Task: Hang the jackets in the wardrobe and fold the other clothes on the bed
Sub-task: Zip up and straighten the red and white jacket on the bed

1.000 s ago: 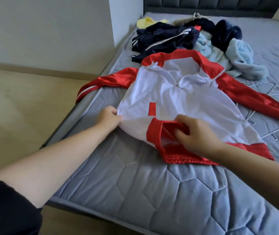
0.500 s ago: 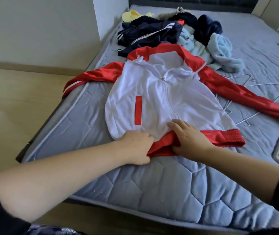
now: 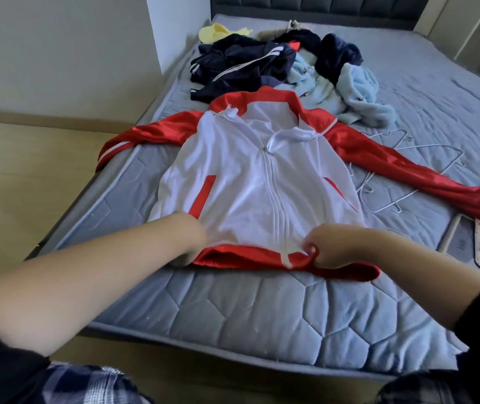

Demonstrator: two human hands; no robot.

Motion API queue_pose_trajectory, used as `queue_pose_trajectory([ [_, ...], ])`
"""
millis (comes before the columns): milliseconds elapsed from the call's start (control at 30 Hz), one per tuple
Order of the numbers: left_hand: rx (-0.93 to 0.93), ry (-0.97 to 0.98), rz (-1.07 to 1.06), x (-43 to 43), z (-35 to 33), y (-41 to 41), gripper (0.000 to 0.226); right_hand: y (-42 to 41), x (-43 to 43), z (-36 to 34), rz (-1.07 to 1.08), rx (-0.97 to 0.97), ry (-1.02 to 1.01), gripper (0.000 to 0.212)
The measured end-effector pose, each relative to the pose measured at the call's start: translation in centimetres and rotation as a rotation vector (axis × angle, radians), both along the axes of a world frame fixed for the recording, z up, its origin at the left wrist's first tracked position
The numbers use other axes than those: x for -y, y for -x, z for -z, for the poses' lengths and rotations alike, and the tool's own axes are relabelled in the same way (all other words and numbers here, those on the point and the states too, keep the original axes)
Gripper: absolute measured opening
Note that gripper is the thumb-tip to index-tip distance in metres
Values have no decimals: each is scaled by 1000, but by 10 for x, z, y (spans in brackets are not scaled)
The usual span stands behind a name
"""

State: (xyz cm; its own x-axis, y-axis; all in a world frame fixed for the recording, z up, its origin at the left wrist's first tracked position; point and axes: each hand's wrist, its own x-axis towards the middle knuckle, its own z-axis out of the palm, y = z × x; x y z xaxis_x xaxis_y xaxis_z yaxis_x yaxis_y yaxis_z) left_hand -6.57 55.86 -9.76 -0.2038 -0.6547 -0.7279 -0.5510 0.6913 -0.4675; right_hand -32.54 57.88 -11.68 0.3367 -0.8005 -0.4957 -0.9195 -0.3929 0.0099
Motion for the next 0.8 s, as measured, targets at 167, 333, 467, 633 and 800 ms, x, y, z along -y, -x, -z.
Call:
queue_pose_trajectory([
  [167, -573, 62, 108, -9, 16, 9, 66, 1, -12, 2, -14, 90, -8, 42],
  [333, -779, -22, 63, -8, 13, 22, 53, -6, -8, -3, -51, 68, -22, 22],
  [467, -615, -172, 26, 2, -1, 29, 26, -1, -3, -15, -24, 56, -350, 14],
  [633, -780, -145, -240, 19, -9, 73, 60, 13, 9, 3, 415, 484, 106, 18],
  [800, -1101, 150, -170, 34, 32, 123, 34, 46, 21, 31, 511, 209, 355, 24],
])
